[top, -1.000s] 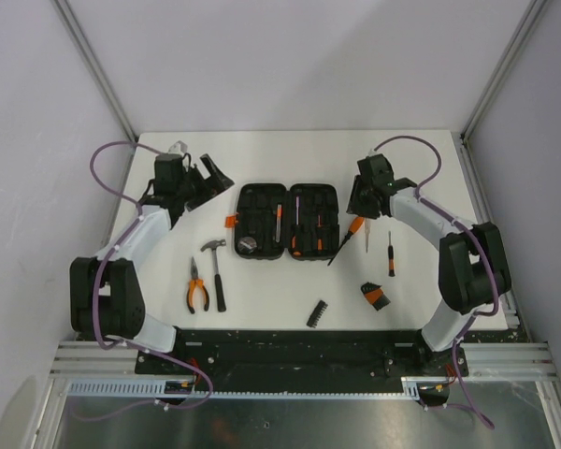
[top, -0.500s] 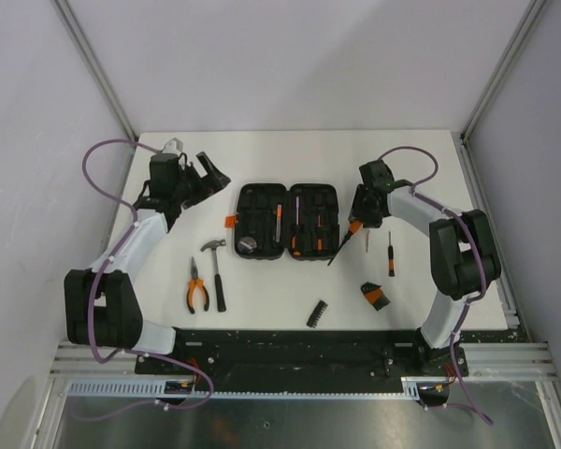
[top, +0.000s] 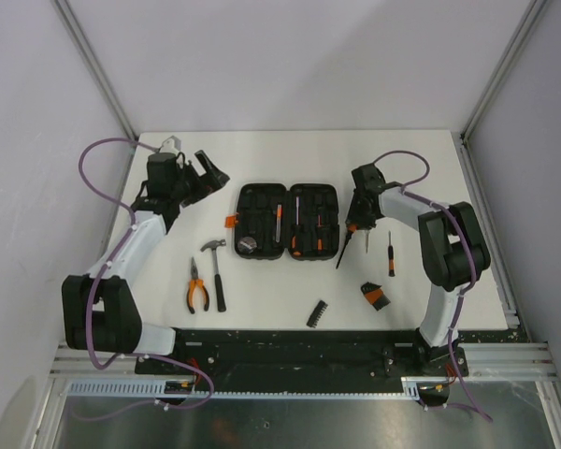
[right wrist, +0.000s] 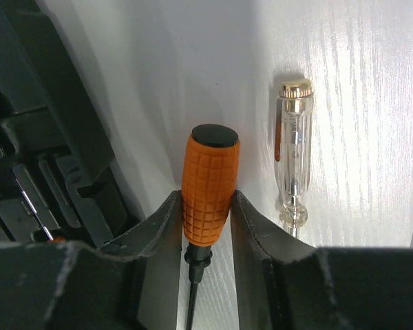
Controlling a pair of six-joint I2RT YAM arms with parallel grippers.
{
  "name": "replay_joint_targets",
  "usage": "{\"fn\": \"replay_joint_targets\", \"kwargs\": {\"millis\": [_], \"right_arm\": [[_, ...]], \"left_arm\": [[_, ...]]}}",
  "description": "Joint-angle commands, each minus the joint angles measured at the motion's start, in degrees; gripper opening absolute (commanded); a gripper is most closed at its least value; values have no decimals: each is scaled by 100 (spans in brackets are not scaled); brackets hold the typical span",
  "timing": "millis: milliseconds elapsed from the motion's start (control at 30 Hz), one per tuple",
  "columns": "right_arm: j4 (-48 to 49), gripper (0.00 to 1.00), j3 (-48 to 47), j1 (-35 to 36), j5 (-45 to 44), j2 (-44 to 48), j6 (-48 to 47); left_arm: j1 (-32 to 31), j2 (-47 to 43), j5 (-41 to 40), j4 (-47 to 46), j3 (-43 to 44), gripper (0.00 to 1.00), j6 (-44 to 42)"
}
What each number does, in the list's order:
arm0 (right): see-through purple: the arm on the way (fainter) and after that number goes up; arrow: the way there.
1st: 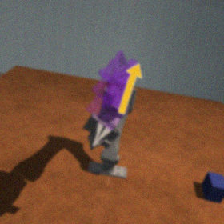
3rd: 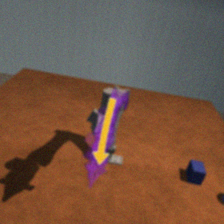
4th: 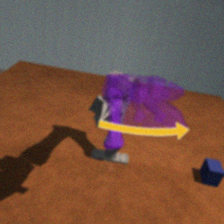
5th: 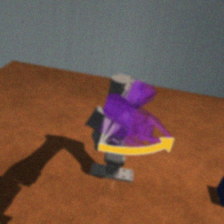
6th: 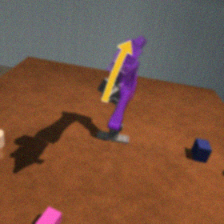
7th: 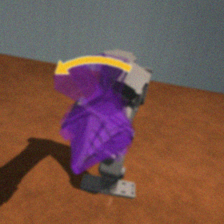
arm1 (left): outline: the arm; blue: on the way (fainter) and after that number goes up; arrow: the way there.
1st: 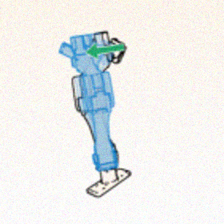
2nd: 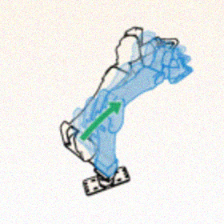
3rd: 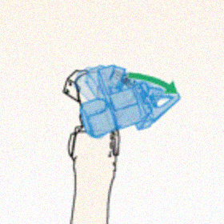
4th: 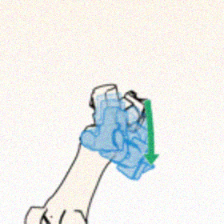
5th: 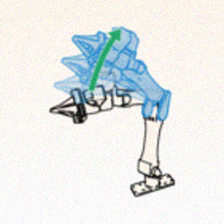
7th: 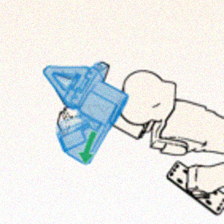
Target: Pack the tool kit
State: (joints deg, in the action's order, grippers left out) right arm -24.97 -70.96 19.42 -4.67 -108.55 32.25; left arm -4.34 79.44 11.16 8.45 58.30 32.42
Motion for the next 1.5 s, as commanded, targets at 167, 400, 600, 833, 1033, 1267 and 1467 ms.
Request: {"fn": "replay_joint_targets", "kwargs": {"millis": [167,400,600,833,1033,1267,1467], "right_arm": [[580,0,-160,82,-448,676,-777],[1216,0,-206,124,562,1692,-1144],[1402,0,-620,471,1127,1328,-1337],[1610,0,-1050,845,1283,387,-1632],[1684,0,-1312,971,1208,-269,-1673],[1749,0,-1436,1045,791,-654,-1470],[1758,0,-1504,1065,294,-872,-1371]], "left_arm": [[55,-397,320,-221,208,99,-418],[52,-306,958,-245,327,99,-565],[-42,-273,1352,-294,297,98,-685],[-394,-306,1342,-304,50,93,-795],[-439,-303,1358,-300,-67,92,-793],[-676,-218,1447,-296,-93,90,-930],[-965,-110,1438,-298,-85,86,-1016]]}}
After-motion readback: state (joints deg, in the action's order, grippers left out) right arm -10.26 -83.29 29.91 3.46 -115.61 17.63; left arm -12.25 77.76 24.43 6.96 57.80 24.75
